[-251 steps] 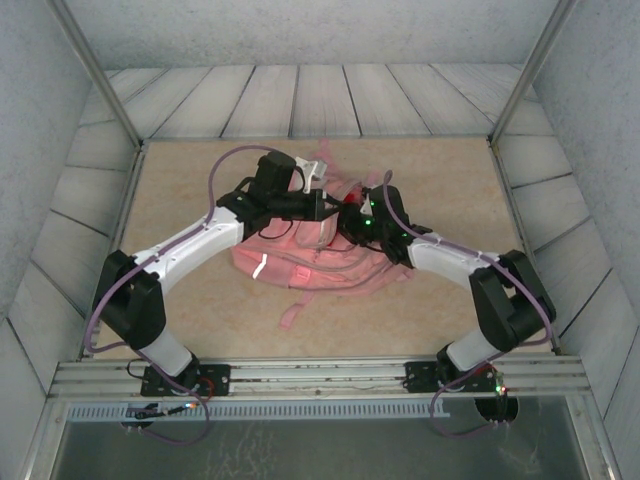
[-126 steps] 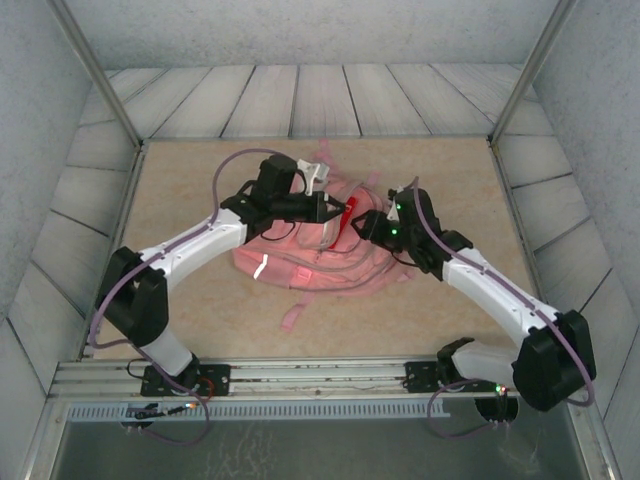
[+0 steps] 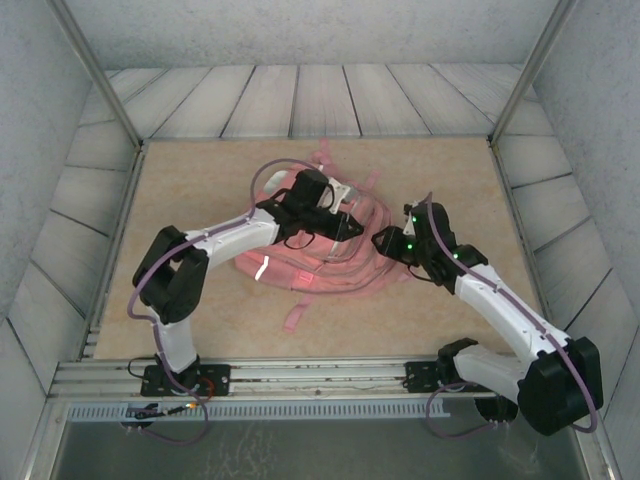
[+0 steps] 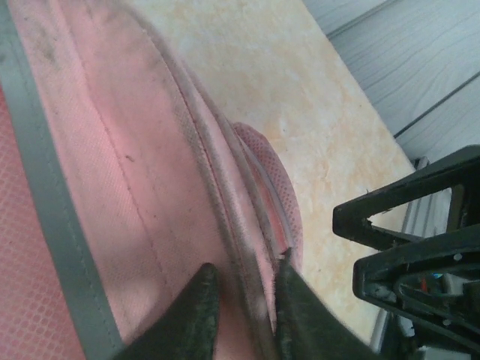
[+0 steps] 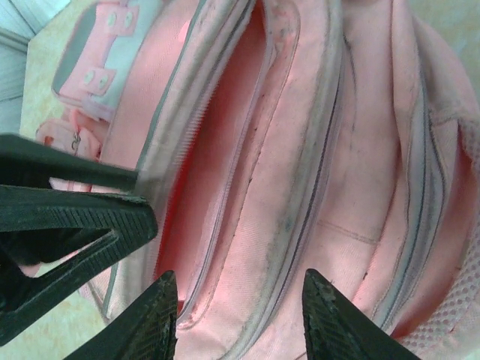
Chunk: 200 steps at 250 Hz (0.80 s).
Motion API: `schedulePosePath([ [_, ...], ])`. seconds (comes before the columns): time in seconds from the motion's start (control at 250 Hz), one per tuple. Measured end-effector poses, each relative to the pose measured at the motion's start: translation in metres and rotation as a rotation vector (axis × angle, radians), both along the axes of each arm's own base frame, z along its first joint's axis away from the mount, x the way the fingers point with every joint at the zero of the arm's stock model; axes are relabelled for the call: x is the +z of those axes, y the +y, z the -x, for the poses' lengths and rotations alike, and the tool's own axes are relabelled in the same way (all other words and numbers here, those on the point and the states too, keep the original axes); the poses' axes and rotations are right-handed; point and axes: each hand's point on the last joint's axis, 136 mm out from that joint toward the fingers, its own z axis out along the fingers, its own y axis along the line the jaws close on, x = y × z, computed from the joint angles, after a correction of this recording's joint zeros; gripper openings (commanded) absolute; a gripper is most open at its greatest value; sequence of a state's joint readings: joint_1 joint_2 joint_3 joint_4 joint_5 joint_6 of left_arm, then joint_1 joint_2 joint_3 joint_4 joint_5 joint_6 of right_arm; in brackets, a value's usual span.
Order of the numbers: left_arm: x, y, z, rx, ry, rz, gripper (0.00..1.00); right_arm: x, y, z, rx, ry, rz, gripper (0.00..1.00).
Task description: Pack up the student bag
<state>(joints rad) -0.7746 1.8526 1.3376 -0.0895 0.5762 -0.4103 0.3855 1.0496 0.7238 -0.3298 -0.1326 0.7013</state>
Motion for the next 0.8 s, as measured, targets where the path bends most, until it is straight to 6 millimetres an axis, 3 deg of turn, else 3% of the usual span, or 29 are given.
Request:
schedulePosePath([
  [0.184, 0.002, 0.019, 0.0, -0.002, -0.096, -0.113, 0.59, 0.004, 0.009, 0.001, 0.063, -0.024, -0.014, 0.48],
  [0.328, 0.019, 0.055, 0.003, -0.005, -0.237, -0.257, 0.62, 0.003, 0.012, -0.001, 0.101, -0.037, 0.0, 0.51],
  [0.5, 0.037, 0.1, 0.008, 0.02, -0.371, -0.422, 0.64, -0.016, 0.015, -0.005, 0.123, 0.013, 0.032, 0.46],
  [0.628, 0.018, 0.126, 0.012, 0.057, -0.365, -0.526, 0.66, -0.03, 0.022, -0.015, 0.139, 0.052, 0.037, 0.39],
  [0.799, -0.019, 0.138, 0.02, 0.098, -0.26, -0.59, 0.65, -0.047, 0.032, -0.03, 0.151, 0.09, 0.017, 0.22],
])
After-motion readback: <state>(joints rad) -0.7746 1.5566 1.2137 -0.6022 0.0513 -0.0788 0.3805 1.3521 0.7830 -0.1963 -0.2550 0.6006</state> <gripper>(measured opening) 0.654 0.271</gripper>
